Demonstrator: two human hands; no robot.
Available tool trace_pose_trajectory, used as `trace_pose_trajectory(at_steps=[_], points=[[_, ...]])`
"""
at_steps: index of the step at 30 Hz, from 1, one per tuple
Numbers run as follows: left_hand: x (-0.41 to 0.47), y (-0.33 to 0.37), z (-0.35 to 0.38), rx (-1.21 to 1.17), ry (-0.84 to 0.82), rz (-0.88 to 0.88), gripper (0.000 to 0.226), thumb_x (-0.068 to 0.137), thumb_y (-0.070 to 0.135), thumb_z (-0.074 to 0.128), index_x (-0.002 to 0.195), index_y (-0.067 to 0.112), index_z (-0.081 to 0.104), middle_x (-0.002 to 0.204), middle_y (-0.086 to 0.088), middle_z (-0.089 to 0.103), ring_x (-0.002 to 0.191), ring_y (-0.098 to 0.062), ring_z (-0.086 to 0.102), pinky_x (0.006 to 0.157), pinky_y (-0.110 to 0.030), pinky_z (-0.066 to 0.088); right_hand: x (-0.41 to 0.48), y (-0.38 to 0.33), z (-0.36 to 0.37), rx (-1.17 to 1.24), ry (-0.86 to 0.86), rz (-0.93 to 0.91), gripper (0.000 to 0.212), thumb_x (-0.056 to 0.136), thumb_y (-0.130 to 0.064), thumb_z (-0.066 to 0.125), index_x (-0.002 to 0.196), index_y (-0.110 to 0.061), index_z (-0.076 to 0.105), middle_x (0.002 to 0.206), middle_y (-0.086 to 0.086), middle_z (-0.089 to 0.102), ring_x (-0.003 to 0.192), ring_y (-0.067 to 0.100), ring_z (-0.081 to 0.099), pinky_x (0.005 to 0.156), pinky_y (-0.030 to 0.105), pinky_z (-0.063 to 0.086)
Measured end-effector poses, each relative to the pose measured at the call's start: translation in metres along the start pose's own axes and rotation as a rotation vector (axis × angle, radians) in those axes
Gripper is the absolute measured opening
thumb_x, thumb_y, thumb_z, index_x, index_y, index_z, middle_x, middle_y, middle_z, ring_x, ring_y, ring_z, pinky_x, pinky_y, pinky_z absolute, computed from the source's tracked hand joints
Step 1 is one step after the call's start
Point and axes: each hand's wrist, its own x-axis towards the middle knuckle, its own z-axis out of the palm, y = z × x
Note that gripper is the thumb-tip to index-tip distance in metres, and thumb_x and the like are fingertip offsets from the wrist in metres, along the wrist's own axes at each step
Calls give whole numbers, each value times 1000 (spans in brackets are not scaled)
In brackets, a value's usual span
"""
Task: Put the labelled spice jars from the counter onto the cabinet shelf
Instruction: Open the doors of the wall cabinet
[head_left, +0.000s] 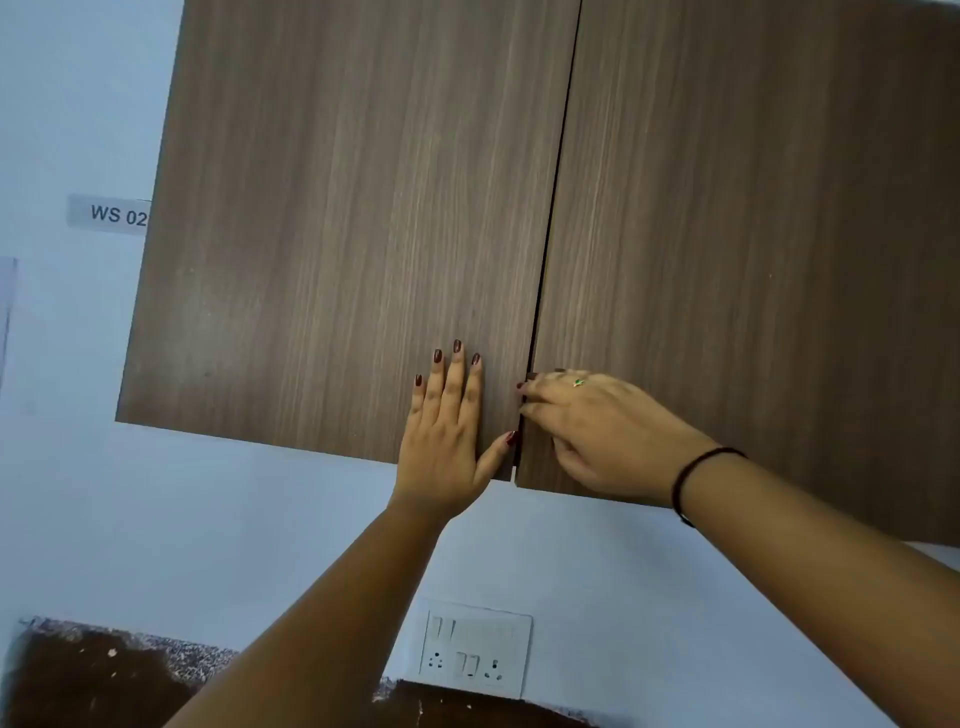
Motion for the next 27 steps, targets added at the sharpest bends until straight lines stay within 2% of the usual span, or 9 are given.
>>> trace_pose_trajectory(at_steps=[4,7,10,13,16,20,24,26,27], points=[[-21,11,4,-73,0,-67,80,98,61,25,158,12,3,166,-8,-6,153,-24,-10,122,-40,-3,12,1,20,-142,-120,-83,49,87,-22,49,134,-13,58,142,9,54,133,24,50,116,40,34],[-45,27,13,-208,14,-45,76,100,57,30,158,13,7,167,-5,-1,154,-19,-4,124,-38,2,20,3,25,-222,-107,-123,49,88,-25,49,134,-11,58,142,10,54,134,25,48,117,40,31],[-69,46,26,-329,10,-37,73,101,53,36,158,15,12,166,-2,6,153,-14,3,124,-35,12,24,4,25,-263,-119,-165,43,90,-26,44,128,-13,60,135,10,56,128,27,51,116,41,32],[-87,66,35,-454,10,-116,70,101,56,30,158,20,12,166,6,4,153,-8,2,122,-31,13,24,6,21,-278,-136,-198,38,90,-27,46,122,-14,63,129,8,59,124,27,53,113,42,36],[-97,84,37,-599,10,-237,67,100,57,29,156,33,2,164,18,-2,150,2,-3,120,-24,9,21,9,22,-282,-152,-196,37,89,-26,48,121,-14,65,126,8,61,125,27,55,112,42,38],[-108,113,27,-809,-72,-424,68,88,79,17,146,56,-12,160,30,-5,147,8,-1,117,-19,12,19,6,19,-269,-152,-194,36,89,-25,49,117,-13,66,122,8,62,122,28,56,108,43,41],[-97,133,4,-1162,-45,-710,75,79,86,27,145,56,6,160,27,11,147,4,13,122,-29,18,19,0,16,-232,-105,-188,30,91,-24,43,107,-13,65,105,5,61,104,26,58,95,42,47],[-89,137,-5,-1297,-24,-841,93,69,95,28,148,48,15,160,22,19,145,0,21,119,-27,24,17,-2,15,-220,-64,-170,29,93,-25,40,101,-13,64,99,4,59,96,24,58,90,41,48],[-87,139,-10,-1355,-14,-891,87,76,87,33,150,43,19,159,19,23,143,-1,26,115,-25,27,16,-3,14,-229,-55,-159,31,95,-26,37,100,-13,65,98,4,58,94,24,57,89,41,47]])
